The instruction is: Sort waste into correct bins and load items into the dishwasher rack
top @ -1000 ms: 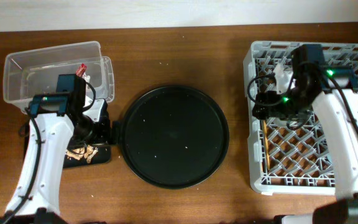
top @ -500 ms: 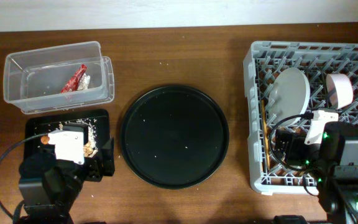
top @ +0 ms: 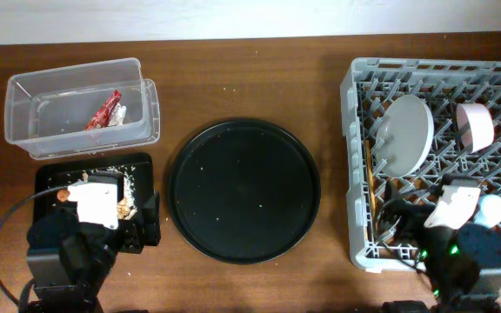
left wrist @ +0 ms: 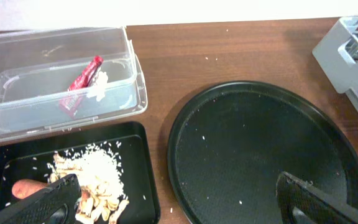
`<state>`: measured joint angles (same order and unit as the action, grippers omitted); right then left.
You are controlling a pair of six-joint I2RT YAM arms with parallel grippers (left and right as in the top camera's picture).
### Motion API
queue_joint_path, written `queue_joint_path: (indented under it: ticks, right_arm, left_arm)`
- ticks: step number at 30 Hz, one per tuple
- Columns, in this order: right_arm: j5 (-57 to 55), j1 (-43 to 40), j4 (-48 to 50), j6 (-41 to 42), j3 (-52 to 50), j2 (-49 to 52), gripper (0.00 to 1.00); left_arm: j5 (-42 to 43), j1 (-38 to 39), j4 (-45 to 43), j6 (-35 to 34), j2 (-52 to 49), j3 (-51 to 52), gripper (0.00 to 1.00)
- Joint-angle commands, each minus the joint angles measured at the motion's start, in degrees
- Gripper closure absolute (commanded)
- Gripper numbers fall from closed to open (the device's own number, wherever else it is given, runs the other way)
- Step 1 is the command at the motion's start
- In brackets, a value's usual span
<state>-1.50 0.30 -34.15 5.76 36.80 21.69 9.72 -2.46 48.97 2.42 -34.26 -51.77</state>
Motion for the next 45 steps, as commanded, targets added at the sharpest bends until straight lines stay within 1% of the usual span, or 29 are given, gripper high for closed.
queue_joint_path:
  ticks: [1, 2, 4, 6, 7, 8, 9, 11, 12, 32, 33, 34, 36, 37, 40, 42, 43, 45]
  right_arm:
    - [1.0, 1.3, 11.1, -0.4, -13.4, -9.0, 0.02]
    - [1.7, 1.3, 17.3, -0.4, -18.5, -12.3, 0.02]
    - [1.9, 1.3, 25.8, -0.6, -26.3, -17.4, 0.02]
    - [1.4, 1.3, 29.6, -1.3, -30.9, -21.2, 0.02]
    - [1.3, 1.3, 32.9, -2.9, -33.3, -21.5, 0.02]
    - [1.3, 1.3, 33.6, -4.1, -34.6, -21.5, 0.02]
    - [1.3, 1.3, 33.6, -4.5, -35.9, -21.5, 0.02]
    - [1.5, 1.3, 29.5, -6.0, -36.5, -21.5, 0.02]
    - [1.2, 1.3, 29.5, -6.9, -36.5, -21.5, 0.02]
    - [1.6, 1.3, 29.6, -6.8, -36.5, -21.5, 0.02]
    - [1.6, 1.3, 29.6, -6.8, -36.5, -21.5, 0.02]
    - [1.6, 1.3, 29.6, -6.8, -36.5, -21.5, 0.02]
    - [1.6, 1.3, 29.6, -6.8, -36.5, -21.5, 0.02]
    - [1.6, 1.3, 29.6, -6.8, -36.5, -21.5, 0.02]
    - [1.6, 1.3, 29.6, -6.8, -36.5, -21.5, 0.02]
    - [1.6, 1.3, 29.6, -6.8, -36.5, -21.5, 0.02]
    - [1.6, 1.3, 29.6, -6.8, -36.5, -21.5, 0.02]
    - [1.6, 1.3, 29.6, -6.8, -36.5, -21.5, 0.01]
  left_arm:
    - [0.8, 0.1, -0.1, 0.9, 0.2, 0.6, 0.01]
    - [0.8, 0.1, -0.1, 0.9, 0.2, 0.6, 0.01]
    - [0.8, 0.1, -0.1, 0.9, 0.2, 0.6, 0.01]
    - [0.8, 0.1, -0.1, 0.9, 0.2, 0.6, 0.01]
    - [0.8, 0.1, -0.1, 0.9, 0.2, 0.6, 0.01]
    - [0.8, 0.1, -0.1, 0.9, 0.2, 0.6, 0.01]
    - [0.8, 0.1, -0.1, 0.9, 0.2, 0.6, 0.01]
    - [0.8, 0.1, -0.1, 0.9, 0.2, 0.6, 0.01]
    - [0.8, 0.1, -0.1, 0.9, 0.2, 0.6, 0.01]
    - [0.8, 0.1, -0.1, 0.9, 0.2, 0.6, 0.01]
    - [0.5, 0.1, 0.0, 1.0, 0.6, 0.6, 0.01]
    - [-2.2, 0.1, 0.6, 0.9, 1.2, 0.9, 0.01]
    - [-3.6, 0.1, 0.5, 1.0, 4.3, 3.9, 0.01]
    - [-3.6, 0.1, -1.1, 1.1, 7.5, 7.8, 0.01]
    - [-3.6, 0.1, -11.8, 1.1, 18.4, 21.7, 0.01]
    - [-3.8, 0.1, -22.3, 1.2, 25.9, 32.3, 0.01]
    - [-4.5, 0.1, -24.9, 1.1, 27.6, 34.8, 0.01]
    - [-5.2, 0.1, -38.4, 1.2, 34.0, 45.8, 0.01]
